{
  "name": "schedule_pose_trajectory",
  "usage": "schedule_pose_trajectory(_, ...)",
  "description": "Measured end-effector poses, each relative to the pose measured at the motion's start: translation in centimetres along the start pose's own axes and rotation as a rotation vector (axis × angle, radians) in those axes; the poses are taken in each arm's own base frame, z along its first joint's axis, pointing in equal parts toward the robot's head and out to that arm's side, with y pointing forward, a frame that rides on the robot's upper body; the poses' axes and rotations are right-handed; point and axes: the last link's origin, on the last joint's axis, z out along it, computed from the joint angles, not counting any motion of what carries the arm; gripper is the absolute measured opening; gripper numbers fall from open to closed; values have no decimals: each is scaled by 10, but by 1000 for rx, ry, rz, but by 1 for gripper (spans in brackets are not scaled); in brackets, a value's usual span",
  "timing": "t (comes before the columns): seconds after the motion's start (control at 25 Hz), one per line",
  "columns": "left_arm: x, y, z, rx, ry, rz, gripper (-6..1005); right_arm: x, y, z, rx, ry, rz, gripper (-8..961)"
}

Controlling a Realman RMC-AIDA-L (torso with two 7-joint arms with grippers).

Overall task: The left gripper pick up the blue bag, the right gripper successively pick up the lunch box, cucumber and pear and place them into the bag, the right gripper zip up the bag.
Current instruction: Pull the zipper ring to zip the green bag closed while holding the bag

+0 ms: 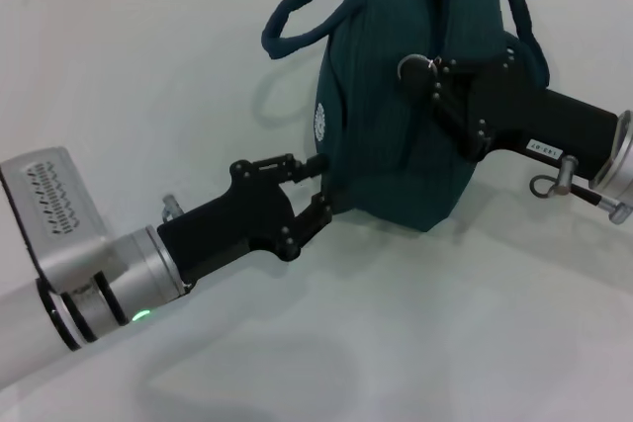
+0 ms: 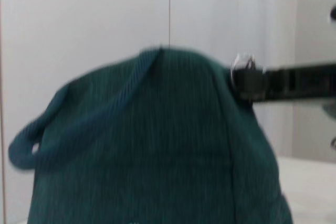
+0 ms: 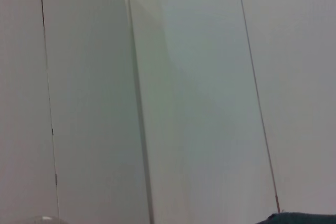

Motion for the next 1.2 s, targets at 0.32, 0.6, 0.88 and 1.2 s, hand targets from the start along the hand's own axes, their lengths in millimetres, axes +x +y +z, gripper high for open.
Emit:
schedule_pose_trajectory(0.32, 18, 1, 3, -51, 97, -12, 519, 3, 3, 0, -3, 4, 6, 31)
schedule_pose_trajectory(0.6, 26, -7, 13, -44, 116, -12, 604, 4, 6, 3, -23, 11, 9, 32)
schedule_pose_trajectory(0.88, 26, -15, 20, -15, 88, 0, 594, 5, 7, 4, -28, 16, -22, 33)
schedule_pose_trajectory(1.2, 29, -18, 22, 2, 99, 84, 510, 11, 7, -3, -10, 30, -10, 34)
